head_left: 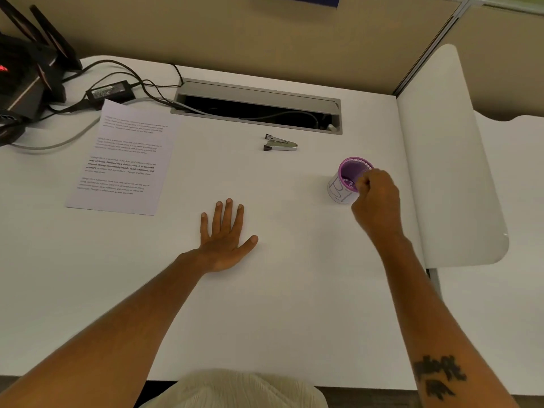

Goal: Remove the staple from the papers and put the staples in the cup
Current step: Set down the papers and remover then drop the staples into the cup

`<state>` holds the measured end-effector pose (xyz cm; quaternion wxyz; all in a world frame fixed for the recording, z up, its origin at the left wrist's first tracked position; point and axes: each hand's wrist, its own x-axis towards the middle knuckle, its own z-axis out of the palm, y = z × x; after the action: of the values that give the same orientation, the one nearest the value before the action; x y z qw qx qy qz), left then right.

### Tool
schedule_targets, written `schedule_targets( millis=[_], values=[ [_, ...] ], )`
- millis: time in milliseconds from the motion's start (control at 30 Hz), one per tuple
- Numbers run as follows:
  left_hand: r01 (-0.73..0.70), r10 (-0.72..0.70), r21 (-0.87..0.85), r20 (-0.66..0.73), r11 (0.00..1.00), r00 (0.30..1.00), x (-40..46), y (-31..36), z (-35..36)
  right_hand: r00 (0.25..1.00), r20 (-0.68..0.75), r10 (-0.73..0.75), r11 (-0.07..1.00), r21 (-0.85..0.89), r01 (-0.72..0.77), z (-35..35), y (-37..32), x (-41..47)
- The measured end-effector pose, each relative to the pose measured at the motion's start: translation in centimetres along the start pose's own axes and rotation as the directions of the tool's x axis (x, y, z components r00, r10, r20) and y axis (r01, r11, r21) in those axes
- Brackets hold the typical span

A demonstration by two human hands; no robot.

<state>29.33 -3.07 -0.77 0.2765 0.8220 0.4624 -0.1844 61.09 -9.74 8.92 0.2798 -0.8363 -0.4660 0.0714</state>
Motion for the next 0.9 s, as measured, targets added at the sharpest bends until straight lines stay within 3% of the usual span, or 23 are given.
schedule_targets(
  millis=[200,533,900],
  values=[
    [-0.005,0.005,-0.009,0.011,1.0,1.0,0.0,0.0,0.0,0.999,0.016,-0.046,0.995,-0.088,0.047,-0.7,1.6,3.6],
    [-0.026,0.026,-0.006,-0.034,1.0,0.999,0.3,-0.3,0.4,0.995,-0.051,-0.087,0.995,-0.061,0.084,-0.7,1.9,4.2],
    [-0.053,0.051,-0.025,-0.08,0.998,0.996,0.1,-0.5,1.1,0.995,-0.093,0.043,0.999,0.034,-0.04,-1.3,1.5,3.1]
  ],
)
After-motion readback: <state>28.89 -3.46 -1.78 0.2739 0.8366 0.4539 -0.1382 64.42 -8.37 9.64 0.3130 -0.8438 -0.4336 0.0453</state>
